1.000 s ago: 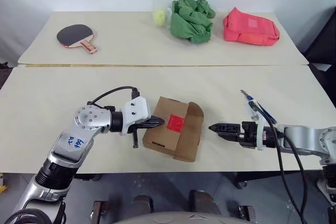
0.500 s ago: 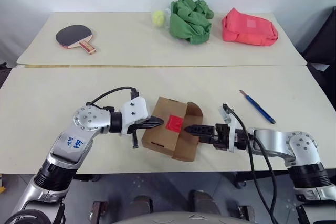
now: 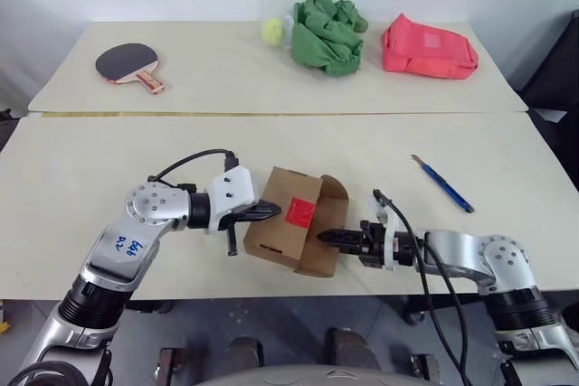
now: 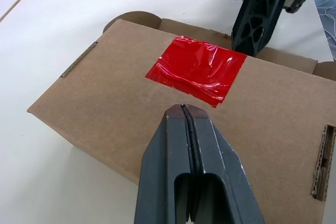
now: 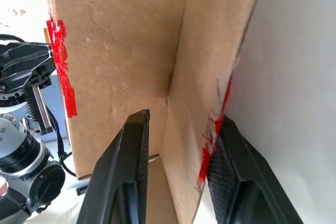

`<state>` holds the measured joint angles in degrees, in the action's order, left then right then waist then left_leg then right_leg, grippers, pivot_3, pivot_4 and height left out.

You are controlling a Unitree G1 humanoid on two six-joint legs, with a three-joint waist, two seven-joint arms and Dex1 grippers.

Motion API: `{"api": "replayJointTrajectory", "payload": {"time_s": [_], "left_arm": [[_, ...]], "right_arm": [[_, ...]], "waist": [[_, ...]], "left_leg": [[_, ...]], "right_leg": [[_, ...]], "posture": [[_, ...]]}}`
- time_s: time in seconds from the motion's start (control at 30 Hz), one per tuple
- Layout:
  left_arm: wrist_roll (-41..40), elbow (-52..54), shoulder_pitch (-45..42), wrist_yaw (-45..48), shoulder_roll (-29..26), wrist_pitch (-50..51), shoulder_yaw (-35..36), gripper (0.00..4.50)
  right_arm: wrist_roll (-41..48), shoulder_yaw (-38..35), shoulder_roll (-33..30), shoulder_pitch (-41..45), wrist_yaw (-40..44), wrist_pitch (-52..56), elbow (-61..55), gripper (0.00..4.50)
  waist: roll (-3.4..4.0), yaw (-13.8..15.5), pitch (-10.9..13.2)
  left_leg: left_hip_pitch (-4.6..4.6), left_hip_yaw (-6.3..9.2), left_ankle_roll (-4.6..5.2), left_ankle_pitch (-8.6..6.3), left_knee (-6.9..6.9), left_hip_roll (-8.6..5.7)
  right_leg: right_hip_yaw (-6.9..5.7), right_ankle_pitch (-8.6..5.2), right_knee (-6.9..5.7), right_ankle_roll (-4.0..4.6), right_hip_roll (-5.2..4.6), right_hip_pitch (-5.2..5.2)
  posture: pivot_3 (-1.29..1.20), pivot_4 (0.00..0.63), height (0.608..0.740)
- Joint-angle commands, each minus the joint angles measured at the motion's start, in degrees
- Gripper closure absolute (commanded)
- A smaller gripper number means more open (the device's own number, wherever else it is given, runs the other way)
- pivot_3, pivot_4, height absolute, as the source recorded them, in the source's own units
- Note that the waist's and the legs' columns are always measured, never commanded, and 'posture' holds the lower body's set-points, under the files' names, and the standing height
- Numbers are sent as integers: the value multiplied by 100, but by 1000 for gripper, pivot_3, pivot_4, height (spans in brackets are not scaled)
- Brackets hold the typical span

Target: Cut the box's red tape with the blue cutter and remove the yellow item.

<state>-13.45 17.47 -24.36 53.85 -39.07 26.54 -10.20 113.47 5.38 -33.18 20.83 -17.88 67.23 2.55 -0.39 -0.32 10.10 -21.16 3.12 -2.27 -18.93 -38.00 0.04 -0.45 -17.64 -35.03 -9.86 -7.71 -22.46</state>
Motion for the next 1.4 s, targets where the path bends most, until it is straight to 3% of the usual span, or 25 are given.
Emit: {"api": "replayJointTrajectory", "payload": {"time_s": [0.03, 0.1, 0.3, 0.33, 0.57, 0.77, 0.87, 1.13, 1.4], "left_arm": [[167, -168, 82, 50, -70, 116, -222, 4500], [171, -186, 73, 60, -71, 104, -228, 4500], [164, -230, 29, 81, -91, 102, -207, 4500], [119, -219, 38, 120, -109, 123, -184, 4500], [-131, -193, 45, 287, 112, 215, -359, 4500], [198, -822, -356, -70, 1050, -193, -900, 4500], [399, -1476, -707, -399, 1899, -531, -1233, 4500], [787, -2229, -1007, -1009, 3091, -903, -1564, 4500], [941, -2130, -798, -1418, 3316, -921, -1455, 4500]], "right_arm": [[-159, 389, 224, -24, -240, 33, 155, 3009], [-245, 400, 282, -26, -224, 59, 208, 3009], [-338, 263, 249, -15, -278, 55, 295, 4407], [-302, 210, 138, 20, -290, 83, 280, 4460], [-47, -36, -936, 457, -203, 523, 391, 4460], [-47, -47, -2244, 1314, 317, 1279, 814, 4460], [-377, 97, -2901, 2126, 787, 1935, 1171, 4460], [-1397, 753, -3639, 3431, 2100, 2527, 1443, 4460], [-1966, 1751, -4125, 4482, 3182, 2527, 1229, 4460]], "waist": [[1, 0, -2], [3, 1, -3], [-68, 15, -63], [-87, 19, -82], [-41, 181, -59], [5, 261, -32], [23, 277, -20], [23, 260, -19], [28, 298, -16]], "left_leg": [[1, 0, 0, 0, 0, 0], [2, 0, 0, 0, 0, 1], [6, 2, 1, -1, 0, 6], [8, 2, 6, -3, 0, 6], [-10, 8, 19, -11, -6, -8], [-37, 1, 15, -2, -16, -31], [-44, -3, 18, -3, -18, -30], [-81, -14, 25, -5, -11, -25], [-114, -13, 28, -7, -19, -31]], "right_leg": [[0, 0, 0, 0, 0, 0], [1, 0, 0, 1, 1, 0], [0, -1, 5, 7, 6, 3], [0, 0, 7, 8, 6, 6], [2, 11, 31, 14, -7, 5], [1, 23, 59, -6, -26, 3], [-5, 26, 64, -13, -26, -1], [-11, 35, 92, -31, -24, -24], [-17, 44, 114, -45, -28, -42]], "posture": [[0, 150, 740], [0, 150, 740], [0, 150, 740], [0, 150, 740], [0, 150, 740], [0, 150, 740], [0, 150, 740], [0, 150, 740], [0, 150, 740]]}}
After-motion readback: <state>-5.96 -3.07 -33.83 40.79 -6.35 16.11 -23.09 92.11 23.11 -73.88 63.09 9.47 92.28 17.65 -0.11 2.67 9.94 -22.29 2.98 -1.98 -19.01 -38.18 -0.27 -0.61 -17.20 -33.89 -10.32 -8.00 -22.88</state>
